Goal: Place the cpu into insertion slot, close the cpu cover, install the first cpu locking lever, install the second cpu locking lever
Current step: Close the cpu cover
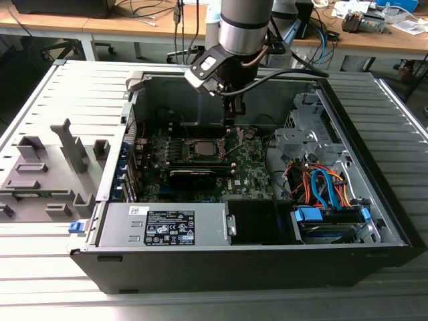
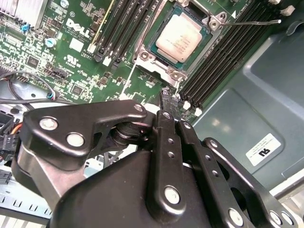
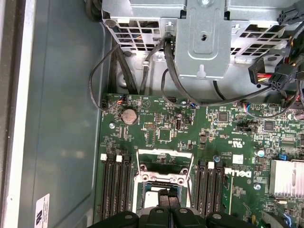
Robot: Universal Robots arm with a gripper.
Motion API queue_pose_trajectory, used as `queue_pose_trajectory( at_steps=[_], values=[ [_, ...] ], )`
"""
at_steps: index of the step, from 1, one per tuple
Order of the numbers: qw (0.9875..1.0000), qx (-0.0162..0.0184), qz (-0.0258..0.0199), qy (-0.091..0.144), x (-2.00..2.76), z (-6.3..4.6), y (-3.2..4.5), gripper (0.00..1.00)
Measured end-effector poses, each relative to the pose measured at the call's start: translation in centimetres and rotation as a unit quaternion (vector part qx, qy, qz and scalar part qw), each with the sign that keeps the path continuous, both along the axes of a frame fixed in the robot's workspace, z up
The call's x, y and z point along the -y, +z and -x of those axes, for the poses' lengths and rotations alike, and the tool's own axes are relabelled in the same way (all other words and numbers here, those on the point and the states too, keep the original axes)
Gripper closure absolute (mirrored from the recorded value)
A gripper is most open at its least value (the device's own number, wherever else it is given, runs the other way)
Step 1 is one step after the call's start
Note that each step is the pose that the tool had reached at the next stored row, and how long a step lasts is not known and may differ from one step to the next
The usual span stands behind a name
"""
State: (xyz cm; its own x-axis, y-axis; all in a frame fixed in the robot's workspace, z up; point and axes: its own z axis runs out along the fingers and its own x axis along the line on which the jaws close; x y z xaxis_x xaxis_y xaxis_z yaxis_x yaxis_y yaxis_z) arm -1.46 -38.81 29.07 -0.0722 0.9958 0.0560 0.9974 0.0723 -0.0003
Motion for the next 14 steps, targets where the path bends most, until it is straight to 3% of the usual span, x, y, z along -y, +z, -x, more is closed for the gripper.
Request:
queue_pose_trajectory(
  at_steps=[14],
  values=[
    [1.0000, 0.0000, 0.0000, 0.000, 0.00, -0.39, -0.10, 0.89]
  ],
)
